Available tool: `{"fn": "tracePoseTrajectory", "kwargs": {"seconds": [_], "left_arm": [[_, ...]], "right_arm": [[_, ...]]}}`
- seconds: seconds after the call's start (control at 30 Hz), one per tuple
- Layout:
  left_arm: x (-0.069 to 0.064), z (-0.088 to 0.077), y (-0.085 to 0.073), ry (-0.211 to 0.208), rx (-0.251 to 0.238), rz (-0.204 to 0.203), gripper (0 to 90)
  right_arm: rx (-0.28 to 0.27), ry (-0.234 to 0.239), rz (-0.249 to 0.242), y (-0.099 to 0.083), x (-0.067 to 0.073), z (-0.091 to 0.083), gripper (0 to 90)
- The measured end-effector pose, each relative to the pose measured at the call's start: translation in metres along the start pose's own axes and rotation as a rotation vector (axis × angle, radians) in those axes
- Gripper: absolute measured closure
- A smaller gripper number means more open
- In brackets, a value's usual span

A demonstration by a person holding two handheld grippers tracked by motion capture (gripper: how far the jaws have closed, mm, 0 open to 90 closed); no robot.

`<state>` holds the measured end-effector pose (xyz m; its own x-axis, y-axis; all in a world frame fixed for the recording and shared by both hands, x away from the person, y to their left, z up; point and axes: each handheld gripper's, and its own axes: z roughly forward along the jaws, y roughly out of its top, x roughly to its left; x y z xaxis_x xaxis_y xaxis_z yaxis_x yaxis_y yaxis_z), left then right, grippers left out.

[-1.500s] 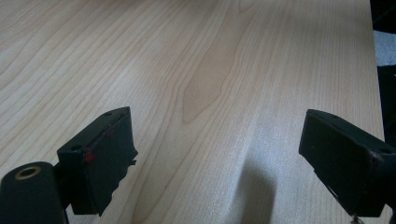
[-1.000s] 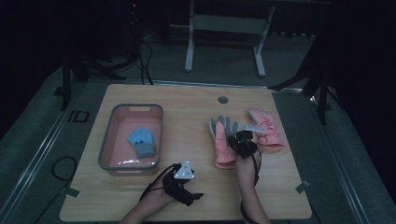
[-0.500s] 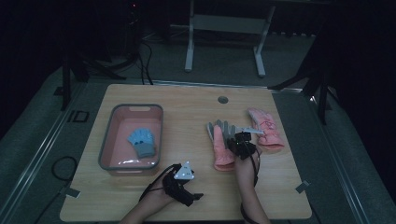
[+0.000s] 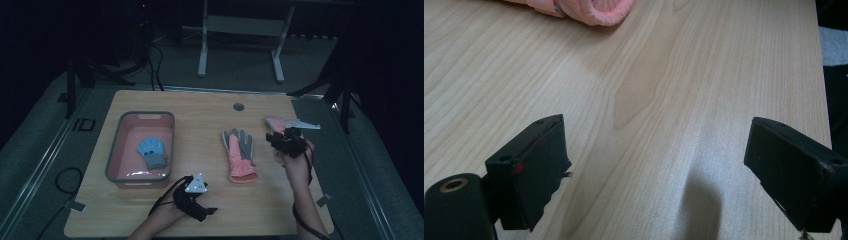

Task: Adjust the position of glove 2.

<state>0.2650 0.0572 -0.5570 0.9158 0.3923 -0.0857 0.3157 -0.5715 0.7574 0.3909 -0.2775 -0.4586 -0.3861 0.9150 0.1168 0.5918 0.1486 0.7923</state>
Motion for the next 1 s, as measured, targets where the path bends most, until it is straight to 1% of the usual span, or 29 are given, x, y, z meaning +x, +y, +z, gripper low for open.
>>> {"fn": "tracePoseTrajectory", "kwargs": {"seconds": [0.03, 0.07, 0.1, 0.13, 0.17, 0.2, 0.23, 0.27, 0.3, 0.33, 0.37, 0.4, 0.47, 0.57, 0.6, 0.63, 0.67, 0.7, 0.73, 0.8, 0.83, 0.87, 0.9, 0.93, 1.0], "left_arm": [[0.000, 0.000, 0.000, 0.001, 0.000, 0.004, 10.6], [0.000, 0.000, 0.000, 0.001, 0.000, 0.004, 10.6], [-0.001, 0.000, 0.000, -0.001, 0.001, 0.005, 10.6], [0.000, 0.000, 0.000, 0.000, -0.001, -0.001, 10.6], [0.000, 0.000, 0.000, -0.001, -0.002, -0.001, 10.6], [0.000, -0.001, 0.000, 0.000, -0.003, -0.003, 10.6], [0.000, -0.001, 0.000, 0.000, -0.003, -0.003, 10.6], [0.000, -0.001, 0.000, 0.003, -0.006, -0.004, 10.6], [0.000, -0.002, 0.001, 0.004, -0.010, -0.006, 10.6], [0.001, -0.002, 0.000, 0.005, -0.014, -0.010, 10.6], [0.001, -0.002, 0.000, 0.005, -0.020, -0.017, 10.6], [0.001, -0.002, 0.000, 0.003, -0.021, -0.017, 10.6], [0.000, -0.002, -0.001, 0.000, -0.016, -0.011, 10.6], [-0.001, -0.002, -0.001, 0.007, -0.012, -0.004, 10.6], [-0.001, -0.002, -0.001, 0.007, -0.012, -0.004, 10.6], [-0.001, -0.003, 0.000, 0.015, -0.019, 0.000, 10.6], [-0.001, -0.003, 0.000, 0.015, -0.019, 0.000, 10.6], [0.000, -0.004, 0.000, 0.011, -0.026, -0.008, 10.6], [0.001, -0.006, -0.001, 0.002, -0.041, -0.025, 10.6], [0.002, -0.005, -0.002, -0.004, -0.032, -0.031, 10.6], [0.002, -0.005, -0.002, -0.004, -0.032, -0.031, 10.6], [0.001, -0.004, -0.003, -0.008, -0.021, -0.030, 10.6], [0.001, -0.004, -0.003, -0.008, -0.021, -0.030, 10.6], [0.001, -0.004, -0.003, -0.005, -0.017, -0.021, 10.6], [0.000, -0.004, -0.003, -0.008, -0.020, -0.022, 10.6]], "right_arm": [[0.007, -0.009, -0.010, 0.001, -0.008, 0.000, 62.2], [0.007, -0.009, -0.010, 0.001, -0.008, 0.000, 62.2], [0.019, -0.024, -0.012, 0.003, -0.026, 0.001, 61.6], [0.020, -0.018, -0.014, 0.004, -0.035, 0.002, 61.3], [0.031, -0.040, -0.011, 0.005, -0.043, 0.004, 61.0], [0.042, -0.041, -0.009, 0.005, -0.051, 0.006, 60.5], [0.042, -0.041, -0.009, 0.005, -0.051, 0.006, 60.5], [0.035, -0.008, 0.002, 0.005, -0.059, 0.007, 58.8], [0.041, -0.012, -0.017, 0.005, -0.070, 0.010, 58.0], [0.050, -0.007, -0.029, 0.005, -0.074, 0.012, 56.6], [0.044, 0.007, -0.024, 0.005, -0.078, 0.014, 56.2], [0.047, 0.004, -0.025, 0.005, -0.083, 0.016, 56.1], [0.063, -0.013, -0.033, 0.006, -0.090, 0.021, 55.6], [0.078, -0.024, -0.032, 0.010, -0.100, 0.029, 54.8], [0.078, -0.024, -0.032, 0.010, -0.100, 0.029, 54.8], [0.086, -0.015, -0.021, 0.012, -0.105, 0.034, 53.9], [0.086, -0.015, -0.021, 0.012, -0.105, 0.034, 53.9], [0.090, 0.000, -0.001, 0.012, -0.107, 0.039, 53.1], [0.094, 0.009, 0.002, 0.012, -0.109, 0.042, 52.5], [0.113, 0.011, 0.015, 0.008, -0.110, 0.049, 52.4], [0.113, 0.011, 0.015, 0.008, -0.110, 0.049, 52.4], [0.135, 0.001, 0.022, 0.003, -0.112, 0.057, 52.6], [0.155, -0.009, 0.020, 0.000, -0.113, 0.061, 52.7], [0.171, -0.031, 0.011, -0.003, -0.113, 0.065, 52.0], [0.182, -0.034, 0.011, -0.009, -0.114, 0.070, 54.5]]}}
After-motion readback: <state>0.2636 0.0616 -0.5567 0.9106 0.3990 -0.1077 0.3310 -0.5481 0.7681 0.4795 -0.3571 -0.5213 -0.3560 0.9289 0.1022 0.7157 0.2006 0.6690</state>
